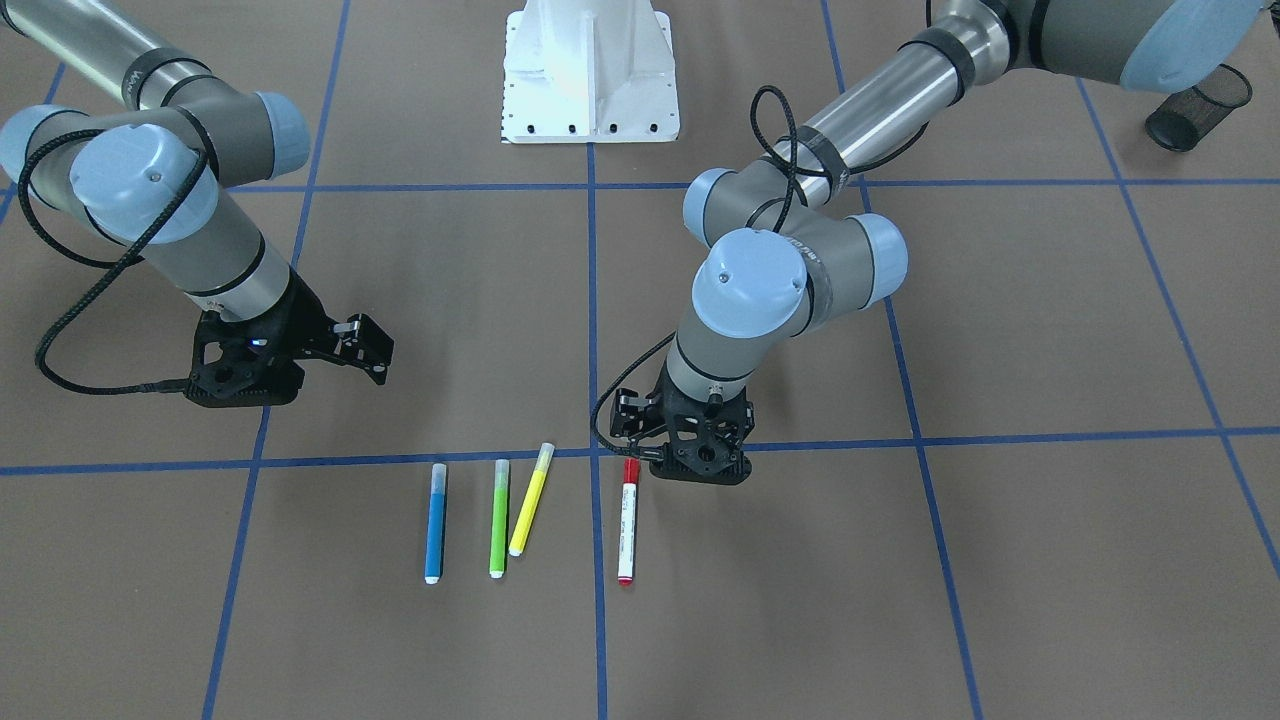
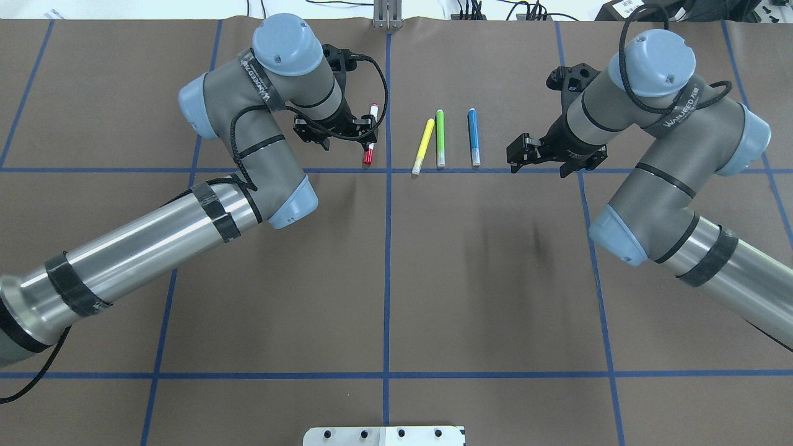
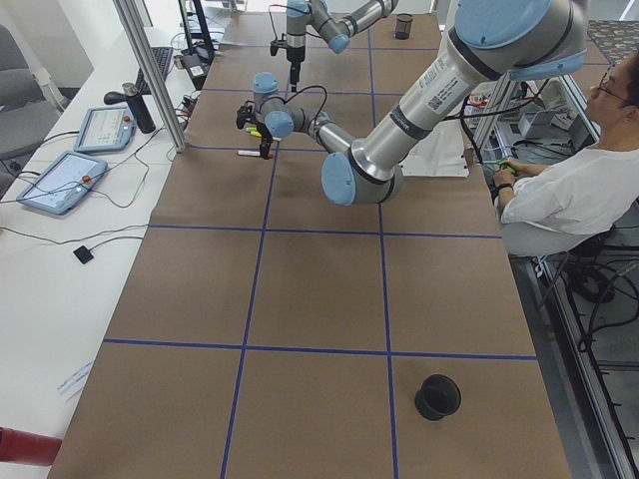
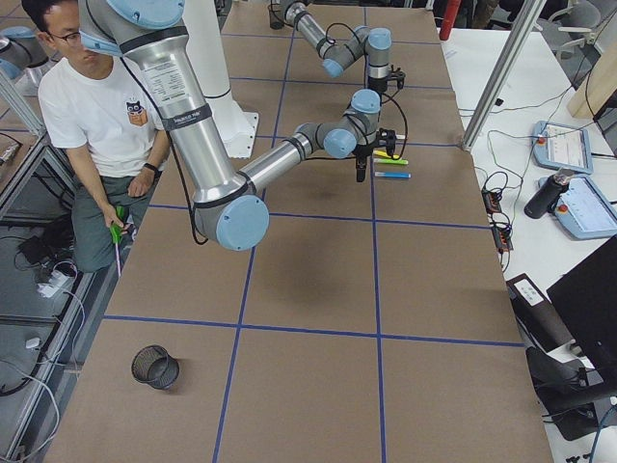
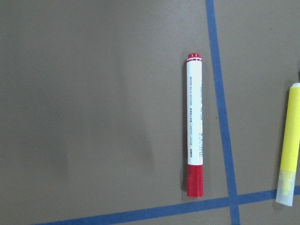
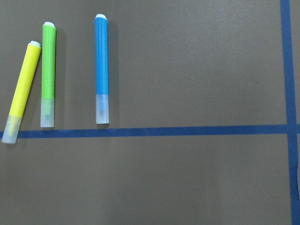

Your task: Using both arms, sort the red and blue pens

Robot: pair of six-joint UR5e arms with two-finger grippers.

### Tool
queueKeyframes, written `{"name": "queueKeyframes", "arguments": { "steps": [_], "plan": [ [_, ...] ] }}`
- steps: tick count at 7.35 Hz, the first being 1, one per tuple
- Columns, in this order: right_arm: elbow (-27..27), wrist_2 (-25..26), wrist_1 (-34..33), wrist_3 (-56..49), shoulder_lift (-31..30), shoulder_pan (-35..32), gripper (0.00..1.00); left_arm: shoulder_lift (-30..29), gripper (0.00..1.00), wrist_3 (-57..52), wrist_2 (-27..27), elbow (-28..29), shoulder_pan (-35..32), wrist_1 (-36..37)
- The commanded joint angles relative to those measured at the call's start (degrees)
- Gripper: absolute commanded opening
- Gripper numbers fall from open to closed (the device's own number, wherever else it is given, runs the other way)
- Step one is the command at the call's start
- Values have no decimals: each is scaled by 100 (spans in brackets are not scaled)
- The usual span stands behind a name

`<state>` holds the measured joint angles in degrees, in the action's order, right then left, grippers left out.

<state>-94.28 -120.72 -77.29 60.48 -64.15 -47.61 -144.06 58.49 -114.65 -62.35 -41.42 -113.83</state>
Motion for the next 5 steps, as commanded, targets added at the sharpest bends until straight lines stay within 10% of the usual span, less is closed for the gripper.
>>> {"name": "queueKeyframes", "arguments": {
  "steps": [1,5],
  "plan": [
    [217,119,12,297,156,-3,99,-210,78,-13,206,477,115,-324],
    [411,233,21,289,174,6,99,-430,66,-39,347,899,221,-491]
  ]
}}
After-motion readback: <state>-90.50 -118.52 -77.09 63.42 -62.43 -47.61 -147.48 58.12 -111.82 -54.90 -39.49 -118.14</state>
